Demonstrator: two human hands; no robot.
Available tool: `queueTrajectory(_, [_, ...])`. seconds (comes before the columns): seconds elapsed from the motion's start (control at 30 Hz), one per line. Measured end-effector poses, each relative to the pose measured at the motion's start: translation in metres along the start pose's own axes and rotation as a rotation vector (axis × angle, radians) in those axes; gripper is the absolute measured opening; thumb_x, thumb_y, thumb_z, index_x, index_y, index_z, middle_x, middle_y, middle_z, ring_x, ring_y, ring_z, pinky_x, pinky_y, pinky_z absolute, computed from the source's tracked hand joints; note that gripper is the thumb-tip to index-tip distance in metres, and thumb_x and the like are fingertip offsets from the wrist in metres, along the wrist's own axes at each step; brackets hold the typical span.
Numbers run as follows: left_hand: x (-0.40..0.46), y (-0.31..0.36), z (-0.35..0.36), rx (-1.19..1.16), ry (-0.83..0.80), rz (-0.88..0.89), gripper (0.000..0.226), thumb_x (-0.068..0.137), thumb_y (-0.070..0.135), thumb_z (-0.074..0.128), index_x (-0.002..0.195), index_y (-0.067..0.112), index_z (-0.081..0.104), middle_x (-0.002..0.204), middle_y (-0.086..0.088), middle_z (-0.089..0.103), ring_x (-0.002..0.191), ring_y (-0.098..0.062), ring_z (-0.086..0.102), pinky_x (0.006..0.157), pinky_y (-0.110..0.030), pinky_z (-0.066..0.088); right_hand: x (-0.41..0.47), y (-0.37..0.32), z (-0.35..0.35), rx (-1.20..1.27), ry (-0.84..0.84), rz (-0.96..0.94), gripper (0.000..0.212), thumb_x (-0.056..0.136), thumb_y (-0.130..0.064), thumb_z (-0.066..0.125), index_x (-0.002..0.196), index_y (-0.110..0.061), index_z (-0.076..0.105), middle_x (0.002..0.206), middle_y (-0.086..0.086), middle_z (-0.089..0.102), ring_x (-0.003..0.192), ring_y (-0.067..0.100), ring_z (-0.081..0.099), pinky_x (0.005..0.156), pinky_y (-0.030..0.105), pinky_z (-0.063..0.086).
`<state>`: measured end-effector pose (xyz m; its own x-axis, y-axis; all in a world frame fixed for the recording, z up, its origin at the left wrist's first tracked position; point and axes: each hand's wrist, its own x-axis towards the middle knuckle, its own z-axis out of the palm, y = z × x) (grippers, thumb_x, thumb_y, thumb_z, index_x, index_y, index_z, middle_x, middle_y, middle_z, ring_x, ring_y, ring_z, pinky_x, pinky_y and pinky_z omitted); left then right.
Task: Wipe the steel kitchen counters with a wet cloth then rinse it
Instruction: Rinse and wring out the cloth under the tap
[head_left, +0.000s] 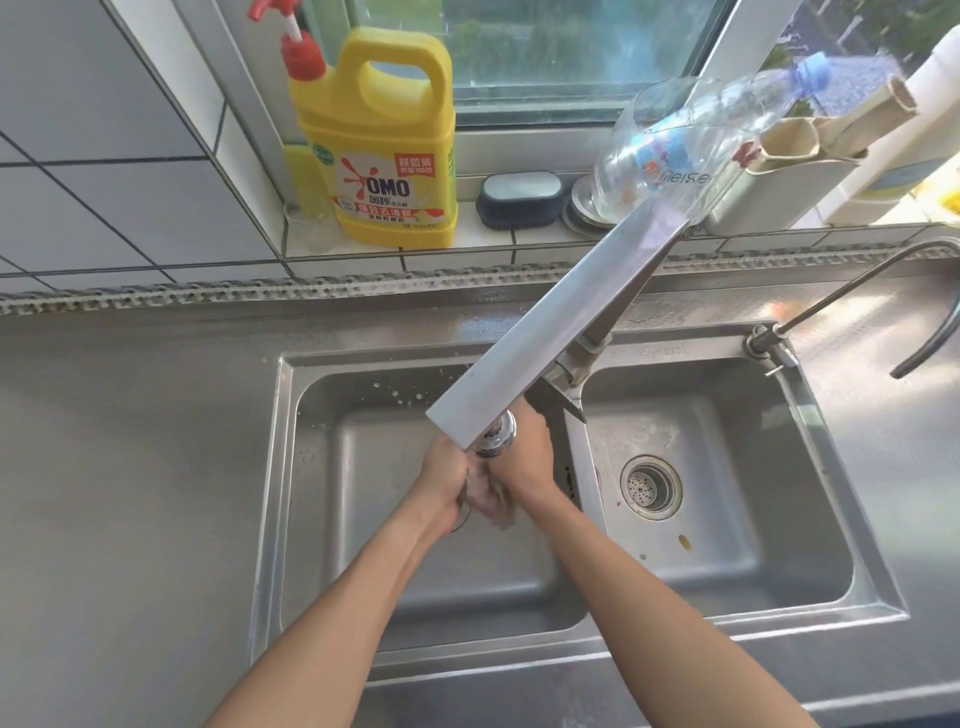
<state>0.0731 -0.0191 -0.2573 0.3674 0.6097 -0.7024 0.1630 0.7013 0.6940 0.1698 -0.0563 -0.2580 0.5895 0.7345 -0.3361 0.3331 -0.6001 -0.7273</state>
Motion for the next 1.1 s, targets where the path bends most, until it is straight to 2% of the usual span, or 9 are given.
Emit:
queueTrajectory(0.13, [-0.002,-0.008,-0.026,0.302,0.02,0.079,0.029,0.102,0.03,0.06,0.082,0.016,0.076,0.084,-0.001,0.078,0.077,-0.012,0.068,0.069,-0.026,0.051,0.011,0.017,-0.007,0.257,-0.169,-0.062,0.025,0.088,-0.001,0.069,0.072,-0.018,0.063,0.073,-0.002,0.067,0.067,0.009,0.055,0.065,0.032,0.047])
queueTrajectory(0.23, [0.0,-0.012,-0.052,0.435,0.118,0.118,0.009,0.1,0.019,0.064,0.102,0.012,0.069,0.097,-0.005,0.072,0.089,-0.022,0.064,0.078,-0.032,0.048,0.006,0.022,-0.012,0.452,-0.309,-0.01,0.016,0.089,-0.016,0.07,0.077,-0.023,0.077,0.077,-0.006,0.074,0.072,0.005,0.065,0.069,0.028,0.054])
queueTrajectory(0.33, [-0.003,-0.01,-0.064,0.431,-0.037,0.157,0.054,0.094,0.002,0.063,0.145,0.018,0.054,0.13,-0.004,0.068,0.121,-0.017,0.064,0.104,-0.034,0.052,0.003,0.022,-0.017,0.456,-0.501,0.055,0.024,0.087,-0.039,0.071,0.084,-0.016,0.079,0.079,0.003,0.077,0.073,0.015,0.07,0.069,0.039,0.059])
queueTrajectory(0.47, [-0.007,-0.002,-0.061,0.395,-0.244,0.144,0.044,0.08,0.02,0.06,0.122,0.012,0.07,0.116,-0.002,0.076,0.108,-0.012,0.068,0.101,-0.03,0.052,0.006,0.013,-0.024,0.406,-0.622,0.051,0.027,0.097,-0.029,0.069,0.102,-0.003,0.074,0.103,0.023,0.076,0.086,0.029,0.071,0.084,0.057,0.058])
queueTrajectory(0.6, [-0.009,0.003,-0.067,0.319,-0.267,0.162,0.037,0.089,0.029,0.067,0.117,0.007,0.074,0.106,-0.002,0.08,0.094,-0.008,0.073,0.079,-0.016,0.057,0.012,0.007,-0.047,0.396,-0.654,-0.014,0.008,0.095,-0.018,0.072,0.099,-0.016,0.079,0.098,0.008,0.079,0.088,0.02,0.073,0.077,0.037,0.057])
queueTrajectory(0.73, [-0.009,0.007,-0.07,0.327,-0.227,0.201,0.013,0.105,0.018,0.062,0.102,0.013,0.073,0.076,0.012,0.078,0.065,0.004,0.07,0.056,-0.01,0.05,0.009,0.016,-0.051,0.467,-0.704,-0.042,0.037,0.087,0.002,0.076,0.122,-0.008,0.07,0.119,0.011,0.076,0.111,0.022,0.071,0.094,0.031,0.057])
queueTrajectory(0.83, [-0.011,0.008,-0.071,0.347,-0.215,0.229,0.01,0.104,0.022,0.064,0.1,0.016,0.072,0.074,0.008,0.078,0.06,-0.002,0.071,0.049,-0.013,0.049,0.007,0.028,-0.037,0.417,-0.615,0.012,0.043,0.086,-0.016,0.081,0.127,-0.016,0.068,0.121,0.005,0.075,0.117,0.022,0.069,0.102,0.04,0.055])
queueTrajectory(1.0, [-0.01,0.011,-0.067,0.22,-0.12,0.268,0.025,0.101,0.02,0.068,0.124,0.012,0.069,0.103,0.003,0.082,0.091,-0.008,0.077,0.068,-0.02,0.059,-0.009,0.045,-0.004,0.569,-0.573,0.422,0.071,0.077,-0.07,0.067,0.123,-0.016,0.069,0.118,0.011,0.074,0.103,0.026,0.075,0.098,0.052,0.057])
queueTrajectory(1.1, [-0.008,0.008,-0.056,0.125,-0.109,0.21,0.025,0.099,0.012,0.068,0.124,0.011,0.068,0.109,-0.007,0.08,0.093,-0.013,0.077,0.073,-0.027,0.063,-0.016,0.045,0.004,0.804,-0.581,0.442,0.062,0.086,-0.067,0.064,0.124,-0.018,0.072,0.124,0.012,0.073,0.114,0.034,0.07,0.101,0.056,0.054])
